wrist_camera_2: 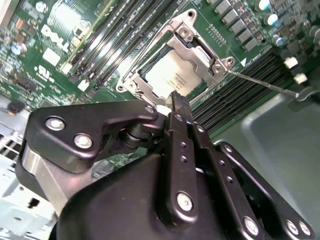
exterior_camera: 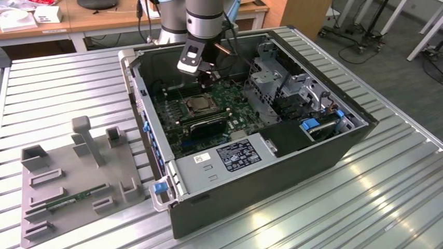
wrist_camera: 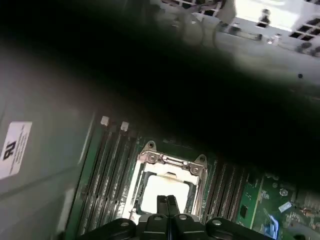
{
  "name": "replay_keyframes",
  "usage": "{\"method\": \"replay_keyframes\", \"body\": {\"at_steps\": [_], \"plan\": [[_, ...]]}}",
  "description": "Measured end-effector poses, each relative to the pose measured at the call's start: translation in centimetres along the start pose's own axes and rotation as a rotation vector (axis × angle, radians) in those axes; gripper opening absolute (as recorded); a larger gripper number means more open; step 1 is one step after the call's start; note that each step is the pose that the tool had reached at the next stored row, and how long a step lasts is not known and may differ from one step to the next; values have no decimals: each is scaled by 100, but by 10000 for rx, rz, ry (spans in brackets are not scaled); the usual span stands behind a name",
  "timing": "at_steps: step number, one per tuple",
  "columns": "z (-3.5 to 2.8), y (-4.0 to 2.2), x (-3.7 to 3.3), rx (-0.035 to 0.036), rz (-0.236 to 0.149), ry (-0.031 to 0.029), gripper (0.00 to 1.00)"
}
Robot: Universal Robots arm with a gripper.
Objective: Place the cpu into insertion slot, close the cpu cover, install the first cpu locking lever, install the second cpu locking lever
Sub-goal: 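Close the cpu cover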
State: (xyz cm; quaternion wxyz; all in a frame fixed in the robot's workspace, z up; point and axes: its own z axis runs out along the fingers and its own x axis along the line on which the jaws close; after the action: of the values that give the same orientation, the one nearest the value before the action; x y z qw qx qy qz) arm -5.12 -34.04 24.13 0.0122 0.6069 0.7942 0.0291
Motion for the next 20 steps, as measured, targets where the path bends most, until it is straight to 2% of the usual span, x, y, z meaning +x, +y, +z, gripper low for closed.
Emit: {"method": "replay_keyframes", "body": {"at_steps": [12, 20], "plan": [[10, -1, 0, 34, -2111, 128, 11], [10, -1, 0, 34, -2203, 135, 11]]}}
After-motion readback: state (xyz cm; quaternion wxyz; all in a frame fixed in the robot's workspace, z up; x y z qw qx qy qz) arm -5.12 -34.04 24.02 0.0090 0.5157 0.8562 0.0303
